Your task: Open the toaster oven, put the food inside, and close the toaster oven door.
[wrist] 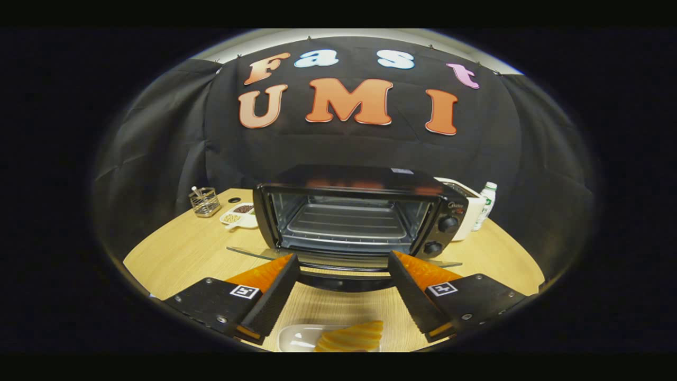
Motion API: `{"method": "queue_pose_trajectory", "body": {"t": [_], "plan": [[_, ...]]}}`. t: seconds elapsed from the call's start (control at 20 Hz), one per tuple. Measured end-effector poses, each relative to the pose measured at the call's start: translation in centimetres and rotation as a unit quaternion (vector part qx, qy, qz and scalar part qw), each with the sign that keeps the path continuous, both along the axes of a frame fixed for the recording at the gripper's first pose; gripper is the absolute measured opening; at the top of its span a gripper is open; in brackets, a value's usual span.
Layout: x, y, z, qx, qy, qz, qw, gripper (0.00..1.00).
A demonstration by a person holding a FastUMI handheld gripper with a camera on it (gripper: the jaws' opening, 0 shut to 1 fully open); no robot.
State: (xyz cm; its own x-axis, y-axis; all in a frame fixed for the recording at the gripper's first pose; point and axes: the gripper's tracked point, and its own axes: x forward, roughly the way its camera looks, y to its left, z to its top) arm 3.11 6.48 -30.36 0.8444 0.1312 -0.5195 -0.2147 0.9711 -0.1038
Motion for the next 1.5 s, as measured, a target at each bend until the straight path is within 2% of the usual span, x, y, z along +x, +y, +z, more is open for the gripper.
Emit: {"method": "queue_pose_trajectory", "body": {"t": [0.35,0.7,0.95,1.15,1.3,1.5], "plan": [[-2.2,0.0,-3.9,0.049,0.035,-0.011,0.998,1.00],[-3.6,0.2,-8.5,0.027,0.066,-0.009,0.997,0.99],[-4.1,0.0,-8.3,0.030,0.054,-0.016,0.998,0.99],[-4.9,-0.9,-6.1,0.053,0.032,-0.043,0.997,0.99],[-6.0,-2.3,-4.7,0.064,0.023,-0.078,0.995,0.99],[-9.5,-3.0,-4.2,0.082,0.036,-0.116,0.989,0.99]]}}
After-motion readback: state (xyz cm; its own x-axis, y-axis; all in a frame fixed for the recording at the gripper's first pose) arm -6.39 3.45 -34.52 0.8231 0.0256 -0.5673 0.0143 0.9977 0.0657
